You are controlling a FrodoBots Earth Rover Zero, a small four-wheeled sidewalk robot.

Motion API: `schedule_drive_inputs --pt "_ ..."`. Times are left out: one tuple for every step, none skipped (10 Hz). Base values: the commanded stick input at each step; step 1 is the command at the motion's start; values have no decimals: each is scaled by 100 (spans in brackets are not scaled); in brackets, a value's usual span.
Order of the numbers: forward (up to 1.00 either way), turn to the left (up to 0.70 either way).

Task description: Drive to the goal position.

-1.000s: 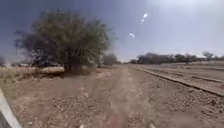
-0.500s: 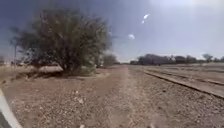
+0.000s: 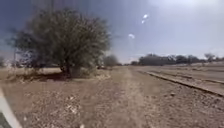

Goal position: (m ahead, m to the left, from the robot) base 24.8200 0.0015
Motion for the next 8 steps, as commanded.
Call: schedule_drive_inputs --pt "70 0" --pt "70 0" --pt "70 0" --pt "70 0" --pt "70 0" --pt "70 0" --pt "70 0" --pt "70 0"
